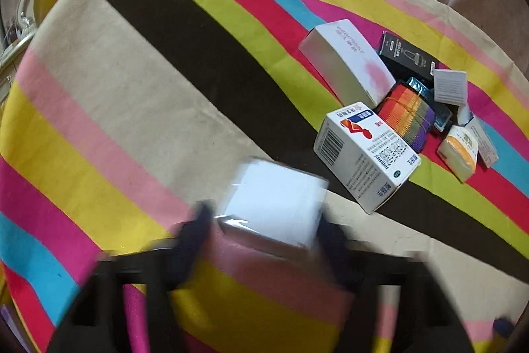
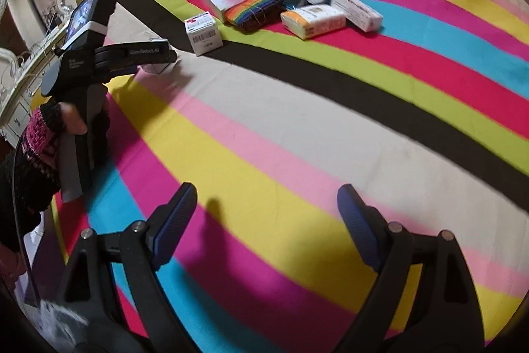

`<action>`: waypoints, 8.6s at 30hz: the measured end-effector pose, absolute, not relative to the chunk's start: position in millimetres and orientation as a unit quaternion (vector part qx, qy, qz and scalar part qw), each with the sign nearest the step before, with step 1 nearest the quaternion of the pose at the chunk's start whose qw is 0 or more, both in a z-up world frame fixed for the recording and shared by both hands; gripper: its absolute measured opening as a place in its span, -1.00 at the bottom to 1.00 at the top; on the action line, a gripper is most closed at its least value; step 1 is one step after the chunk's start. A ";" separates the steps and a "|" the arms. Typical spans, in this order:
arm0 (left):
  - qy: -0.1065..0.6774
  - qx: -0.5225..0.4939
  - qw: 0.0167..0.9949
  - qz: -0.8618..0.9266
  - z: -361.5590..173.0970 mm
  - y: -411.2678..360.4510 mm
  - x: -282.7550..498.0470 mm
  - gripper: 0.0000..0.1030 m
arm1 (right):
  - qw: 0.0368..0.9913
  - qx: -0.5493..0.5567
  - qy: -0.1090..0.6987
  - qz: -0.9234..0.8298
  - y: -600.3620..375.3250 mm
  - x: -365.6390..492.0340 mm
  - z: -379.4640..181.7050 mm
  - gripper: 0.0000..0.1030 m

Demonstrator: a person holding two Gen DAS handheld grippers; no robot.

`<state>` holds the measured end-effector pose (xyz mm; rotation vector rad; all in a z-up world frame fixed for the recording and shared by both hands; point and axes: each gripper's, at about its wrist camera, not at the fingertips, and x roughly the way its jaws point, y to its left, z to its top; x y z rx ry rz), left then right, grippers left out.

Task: Organize objects
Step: 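Move both open tools back over the striped table, then grasp the silver foil cube with the left tool while the right tool grasps the white medicine box, then carry the foil cube in the left tool while the right tool carries the medicine box to the storage box, then open the left tool over the storage box while the right tool releases the medicine box there, then move both open tools back over the striped table, then grasp the white green-logo box with the right tool while the left tool grasps the tissue pack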

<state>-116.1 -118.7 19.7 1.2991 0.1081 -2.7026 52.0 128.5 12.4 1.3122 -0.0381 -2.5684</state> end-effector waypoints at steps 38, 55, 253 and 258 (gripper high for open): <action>0.043 0.430 0.082 -0.898 16.9 -133.0 -67.2 0.03 | 0.170 0.420 0.079 -0.888 103.1 -3.9 11.8 -0.12; 0.039 0.427 0.090 -0.899 16.9 -140.1 -81.7 -0.10 | 0.147 0.420 0.075 -0.892 101.7 -8.8 14.9 -0.13; 0.010 0.456 0.007 -0.890 7.8 -28.7 -75.7 1.00 | 0.126 0.437 0.095 -0.886 160.2 -178.0 6.0 -0.29; 0.010 0.456 0.009 -0.890 7.7 -28.7 -76.0 1.00 | 0.132 0.447 0.063 -0.883 169.3 -114.4 15.6 -0.29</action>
